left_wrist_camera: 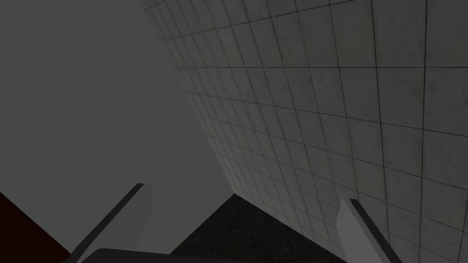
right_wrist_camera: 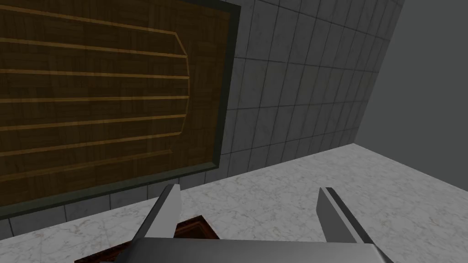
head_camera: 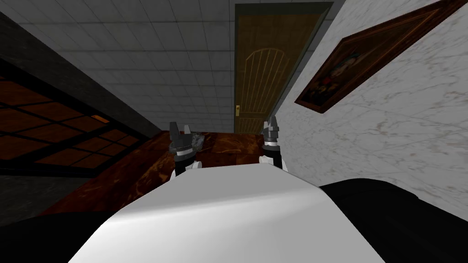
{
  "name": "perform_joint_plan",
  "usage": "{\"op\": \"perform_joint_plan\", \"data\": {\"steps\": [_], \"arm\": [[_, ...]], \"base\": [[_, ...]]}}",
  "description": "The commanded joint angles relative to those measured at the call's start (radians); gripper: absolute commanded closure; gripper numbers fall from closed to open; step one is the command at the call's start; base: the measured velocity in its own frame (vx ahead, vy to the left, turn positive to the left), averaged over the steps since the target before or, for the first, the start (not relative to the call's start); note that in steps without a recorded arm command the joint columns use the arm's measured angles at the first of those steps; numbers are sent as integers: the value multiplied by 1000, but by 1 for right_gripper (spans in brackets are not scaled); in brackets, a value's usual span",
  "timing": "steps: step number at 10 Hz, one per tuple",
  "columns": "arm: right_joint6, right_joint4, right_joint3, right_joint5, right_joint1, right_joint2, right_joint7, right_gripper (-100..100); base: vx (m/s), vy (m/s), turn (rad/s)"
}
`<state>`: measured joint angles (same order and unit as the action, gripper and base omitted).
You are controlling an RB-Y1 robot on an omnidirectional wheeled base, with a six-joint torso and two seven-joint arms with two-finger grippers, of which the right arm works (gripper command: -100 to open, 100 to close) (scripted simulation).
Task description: Pull the door open
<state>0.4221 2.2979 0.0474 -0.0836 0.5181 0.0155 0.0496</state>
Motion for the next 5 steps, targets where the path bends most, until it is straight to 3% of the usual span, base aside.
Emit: {"op": "perform_joint_plan", "data": {"steps": [1, 5], "arm": [[4, -17, -8, 32, -1, -12, -18, -100], [14, -57, -27, 109, -3, -36, -60, -100]], "base": [[82, -18, 139], [107, 5, 120]]}}
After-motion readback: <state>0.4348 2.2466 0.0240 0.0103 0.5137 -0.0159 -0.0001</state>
